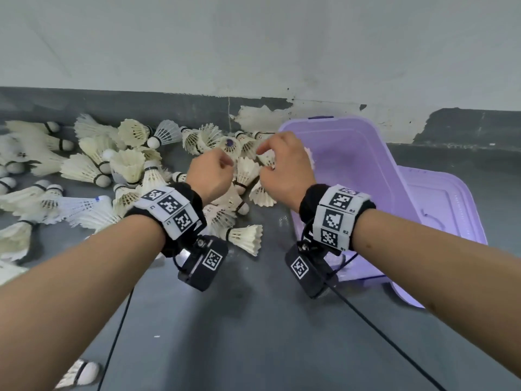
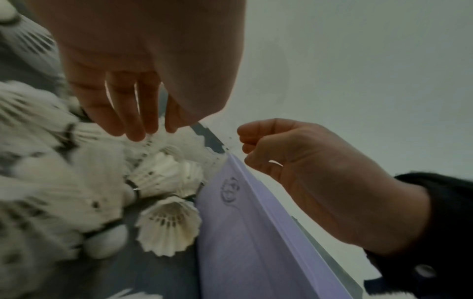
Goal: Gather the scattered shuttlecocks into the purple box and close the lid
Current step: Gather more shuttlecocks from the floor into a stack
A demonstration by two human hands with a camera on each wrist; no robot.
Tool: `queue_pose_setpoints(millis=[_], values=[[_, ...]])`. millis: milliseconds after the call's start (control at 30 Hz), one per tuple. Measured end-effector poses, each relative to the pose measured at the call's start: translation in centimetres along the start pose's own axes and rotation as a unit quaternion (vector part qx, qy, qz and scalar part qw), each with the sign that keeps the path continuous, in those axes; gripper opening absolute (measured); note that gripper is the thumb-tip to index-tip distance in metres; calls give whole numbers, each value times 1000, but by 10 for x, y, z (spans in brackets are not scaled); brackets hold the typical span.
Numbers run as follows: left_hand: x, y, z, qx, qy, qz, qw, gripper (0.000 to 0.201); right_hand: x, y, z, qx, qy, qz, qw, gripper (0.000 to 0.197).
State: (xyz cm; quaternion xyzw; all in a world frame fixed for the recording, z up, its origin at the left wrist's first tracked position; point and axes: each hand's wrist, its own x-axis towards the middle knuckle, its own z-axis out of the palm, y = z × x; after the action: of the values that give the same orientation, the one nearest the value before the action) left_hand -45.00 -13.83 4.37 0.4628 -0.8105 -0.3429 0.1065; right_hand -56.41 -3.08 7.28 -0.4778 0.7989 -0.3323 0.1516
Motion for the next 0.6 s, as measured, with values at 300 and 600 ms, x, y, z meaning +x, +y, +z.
queue_pose_setpoints(millis=[300,600], values=[[-15,-73,-41,-40,-69,-58,995,13,-25,-21,72,-249,-285,165,911,71],[-34,-68,-27,101,-155,74,980,50,-29,1,81,-277,-291,260,878,87]])
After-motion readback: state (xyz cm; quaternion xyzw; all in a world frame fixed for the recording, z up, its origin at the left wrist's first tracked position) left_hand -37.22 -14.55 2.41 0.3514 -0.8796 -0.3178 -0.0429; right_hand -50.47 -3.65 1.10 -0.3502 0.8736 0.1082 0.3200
